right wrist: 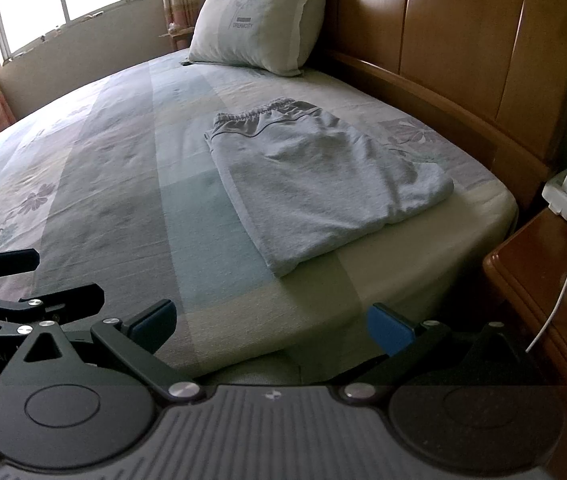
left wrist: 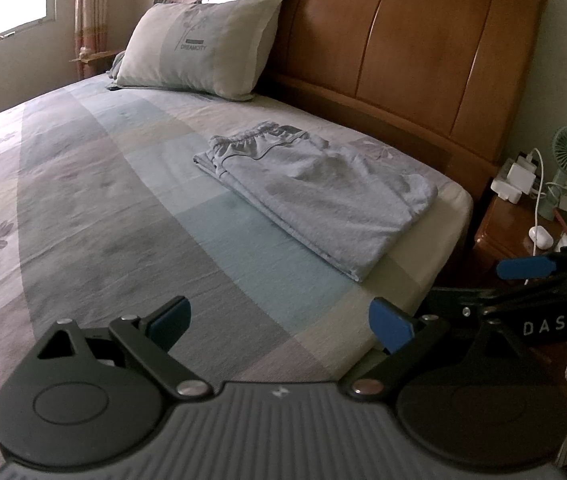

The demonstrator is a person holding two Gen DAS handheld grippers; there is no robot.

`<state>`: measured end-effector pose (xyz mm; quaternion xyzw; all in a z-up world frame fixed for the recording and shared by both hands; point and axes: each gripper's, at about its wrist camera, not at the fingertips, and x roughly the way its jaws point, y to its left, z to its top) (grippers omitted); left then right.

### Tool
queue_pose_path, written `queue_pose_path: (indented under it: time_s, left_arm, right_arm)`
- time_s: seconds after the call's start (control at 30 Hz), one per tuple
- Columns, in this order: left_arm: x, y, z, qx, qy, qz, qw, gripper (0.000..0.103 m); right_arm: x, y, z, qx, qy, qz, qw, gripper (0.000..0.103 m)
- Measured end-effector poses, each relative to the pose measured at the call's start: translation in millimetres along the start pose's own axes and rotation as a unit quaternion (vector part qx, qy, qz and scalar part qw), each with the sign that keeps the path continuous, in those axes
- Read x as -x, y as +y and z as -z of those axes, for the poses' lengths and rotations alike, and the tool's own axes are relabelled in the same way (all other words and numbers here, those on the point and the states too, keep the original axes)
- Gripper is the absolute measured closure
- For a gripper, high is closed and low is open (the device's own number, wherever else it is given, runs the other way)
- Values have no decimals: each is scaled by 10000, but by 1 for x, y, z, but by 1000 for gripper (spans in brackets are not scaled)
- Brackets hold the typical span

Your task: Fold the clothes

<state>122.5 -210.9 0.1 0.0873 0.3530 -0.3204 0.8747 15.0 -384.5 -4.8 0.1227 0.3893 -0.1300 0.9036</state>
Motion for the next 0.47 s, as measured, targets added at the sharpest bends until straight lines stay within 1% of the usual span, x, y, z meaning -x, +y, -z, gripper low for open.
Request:
queue_pose_path:
  time_s: [0.17,0.47]
  left_arm:
    - [0,-1,0,0,-19,8,10000,7]
    - [2,-2,-2,-21,-68,142,9999,7]
  right_arm:
    - [0,1,1,2,-8,11,10000,0]
    - [2,4,3,29,-12,97,9999,0]
